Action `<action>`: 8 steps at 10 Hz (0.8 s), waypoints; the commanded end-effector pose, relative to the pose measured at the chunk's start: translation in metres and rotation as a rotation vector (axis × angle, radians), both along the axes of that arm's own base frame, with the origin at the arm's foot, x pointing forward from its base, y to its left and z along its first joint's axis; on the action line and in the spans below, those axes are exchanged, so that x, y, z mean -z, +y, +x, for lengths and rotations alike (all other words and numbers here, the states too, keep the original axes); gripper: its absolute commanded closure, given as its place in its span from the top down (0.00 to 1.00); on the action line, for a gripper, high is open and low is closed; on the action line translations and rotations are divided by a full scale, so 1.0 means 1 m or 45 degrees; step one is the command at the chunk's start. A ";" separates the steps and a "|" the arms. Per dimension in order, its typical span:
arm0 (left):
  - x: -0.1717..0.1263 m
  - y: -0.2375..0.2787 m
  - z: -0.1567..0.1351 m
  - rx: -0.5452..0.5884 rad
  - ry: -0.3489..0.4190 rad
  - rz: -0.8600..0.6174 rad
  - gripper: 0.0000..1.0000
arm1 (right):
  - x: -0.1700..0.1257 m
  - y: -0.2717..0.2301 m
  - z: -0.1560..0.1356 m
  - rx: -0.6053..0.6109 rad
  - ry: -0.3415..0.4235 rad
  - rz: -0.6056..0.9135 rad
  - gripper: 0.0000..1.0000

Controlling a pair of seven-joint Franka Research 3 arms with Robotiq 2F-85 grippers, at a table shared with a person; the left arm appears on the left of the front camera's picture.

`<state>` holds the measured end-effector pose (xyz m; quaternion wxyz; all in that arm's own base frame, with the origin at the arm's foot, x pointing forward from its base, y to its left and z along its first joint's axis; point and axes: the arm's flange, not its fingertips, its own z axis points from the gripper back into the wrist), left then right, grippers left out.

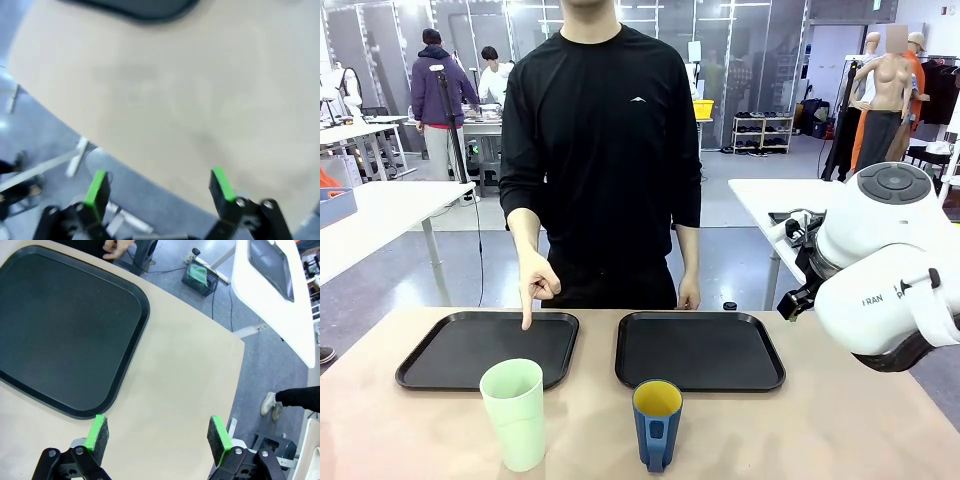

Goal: Sort and store the cups by type.
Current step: Pick up the Reusable plastic cup.

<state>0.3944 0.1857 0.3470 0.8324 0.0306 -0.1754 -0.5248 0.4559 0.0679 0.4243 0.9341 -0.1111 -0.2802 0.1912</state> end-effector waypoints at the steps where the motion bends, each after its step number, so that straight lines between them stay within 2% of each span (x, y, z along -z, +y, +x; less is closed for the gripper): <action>1: -0.044 0.003 -0.031 0.219 0.018 -0.099 1.00 | 0.000 0.000 0.000 0.001 -0.001 -0.002 1.00; 2: -0.037 0.008 -0.031 0.261 0.084 -0.269 1.00 | 0.000 0.000 0.000 0.001 -0.001 -0.002 1.00; 4: -0.009 0.004 -0.026 0.355 0.119 -0.498 1.00 | 0.000 0.000 0.000 0.001 -0.001 -0.002 1.00; 5: -0.002 0.001 -0.024 0.395 0.114 -0.536 1.00 | 0.000 0.000 0.000 0.001 -0.001 -0.002 1.00; 6: 0.002 -0.002 -0.018 0.372 0.064 -0.593 1.00 | 0.000 0.000 0.000 0.001 -0.001 -0.002 1.00; 7: -0.015 -0.017 -0.043 0.364 0.049 -0.483 1.00 | 0.000 0.000 0.000 0.001 -0.001 -0.002 1.00; 8: -0.015 -0.017 -0.043 0.364 0.049 -0.483 1.00 | 0.000 0.000 0.000 0.001 -0.001 -0.002 1.00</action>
